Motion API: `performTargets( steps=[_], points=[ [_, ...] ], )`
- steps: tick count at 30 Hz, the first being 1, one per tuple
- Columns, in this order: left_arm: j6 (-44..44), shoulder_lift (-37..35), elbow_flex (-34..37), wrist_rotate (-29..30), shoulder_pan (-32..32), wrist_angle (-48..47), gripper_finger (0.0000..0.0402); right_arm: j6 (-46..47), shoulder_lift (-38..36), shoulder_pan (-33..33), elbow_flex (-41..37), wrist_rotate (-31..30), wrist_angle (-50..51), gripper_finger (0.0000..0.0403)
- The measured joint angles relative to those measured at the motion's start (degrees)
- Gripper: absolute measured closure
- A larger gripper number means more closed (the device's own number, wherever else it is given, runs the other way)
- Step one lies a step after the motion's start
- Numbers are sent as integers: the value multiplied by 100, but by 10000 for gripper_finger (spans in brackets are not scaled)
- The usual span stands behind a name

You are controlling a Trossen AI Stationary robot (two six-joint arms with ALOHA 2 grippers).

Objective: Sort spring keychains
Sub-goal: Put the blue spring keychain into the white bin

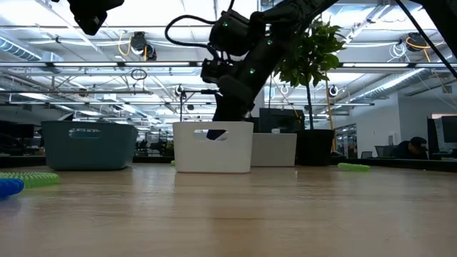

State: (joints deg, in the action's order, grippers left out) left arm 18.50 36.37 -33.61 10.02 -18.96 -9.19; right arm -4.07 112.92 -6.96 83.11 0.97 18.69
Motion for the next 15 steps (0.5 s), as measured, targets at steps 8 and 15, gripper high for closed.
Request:
performTargets(
  steps=[8,15],
  points=[
    [-2,1,0,-11,0,2,151,39,-427,321,-9,-1073,-6,148],
    [18,0,0,-12,1,4,138,206,-1059,804,-11,-1145,6,147]
  ],
)
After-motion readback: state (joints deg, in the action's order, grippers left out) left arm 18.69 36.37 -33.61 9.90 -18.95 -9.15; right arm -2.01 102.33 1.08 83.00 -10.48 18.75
